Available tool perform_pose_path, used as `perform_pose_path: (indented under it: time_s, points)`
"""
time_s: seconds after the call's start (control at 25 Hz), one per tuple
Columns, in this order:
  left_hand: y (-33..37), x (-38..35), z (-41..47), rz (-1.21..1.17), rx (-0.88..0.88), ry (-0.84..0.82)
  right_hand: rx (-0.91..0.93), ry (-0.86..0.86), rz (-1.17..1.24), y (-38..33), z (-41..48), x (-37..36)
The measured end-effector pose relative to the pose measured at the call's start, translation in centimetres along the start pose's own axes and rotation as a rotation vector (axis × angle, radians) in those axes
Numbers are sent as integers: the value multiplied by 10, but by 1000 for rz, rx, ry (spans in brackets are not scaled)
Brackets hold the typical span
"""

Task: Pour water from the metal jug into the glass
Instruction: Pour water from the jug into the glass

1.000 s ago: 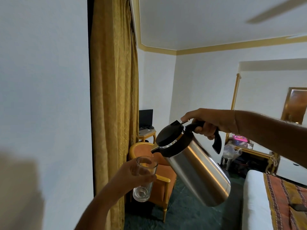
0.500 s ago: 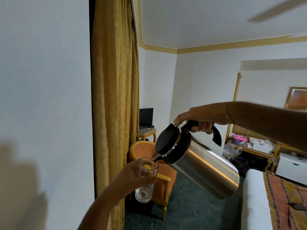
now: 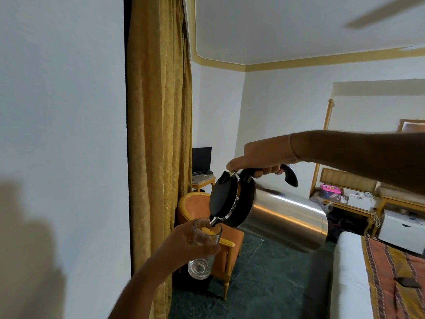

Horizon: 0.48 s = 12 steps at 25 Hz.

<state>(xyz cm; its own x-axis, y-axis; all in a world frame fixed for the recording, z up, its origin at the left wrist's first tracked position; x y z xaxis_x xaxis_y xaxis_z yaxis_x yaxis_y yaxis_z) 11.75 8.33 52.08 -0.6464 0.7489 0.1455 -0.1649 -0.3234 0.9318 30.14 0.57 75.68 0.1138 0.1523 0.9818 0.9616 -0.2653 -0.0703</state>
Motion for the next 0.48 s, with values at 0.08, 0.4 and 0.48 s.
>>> perform_pose_path:
  time_s: [0.08,0.4,0.48]
  points:
    - [-3,0,-1,7,5,5,5,21,-46,-6,-1,2]
    - [-1,-1,-4,34,-12,-5,72,72,-172,-27,-3,10]
    - [-1,-1,-3,51,-23,-4,84,92,-205,-30,-1,11]
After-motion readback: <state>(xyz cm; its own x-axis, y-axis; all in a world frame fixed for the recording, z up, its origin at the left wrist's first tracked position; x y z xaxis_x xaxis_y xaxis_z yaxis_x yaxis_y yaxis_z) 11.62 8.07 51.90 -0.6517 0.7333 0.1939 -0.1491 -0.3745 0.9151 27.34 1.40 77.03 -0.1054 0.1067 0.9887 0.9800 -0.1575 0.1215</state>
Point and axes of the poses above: each hand's wrist, its own z-axis towards the middle knuckle, its own x-axis out of the back of the hand, y = z × x, the point moved 5 cm from there along z, towards the middle knuckle, and after that the axes turned 5 degrees about -z, right-handed, at the moved point
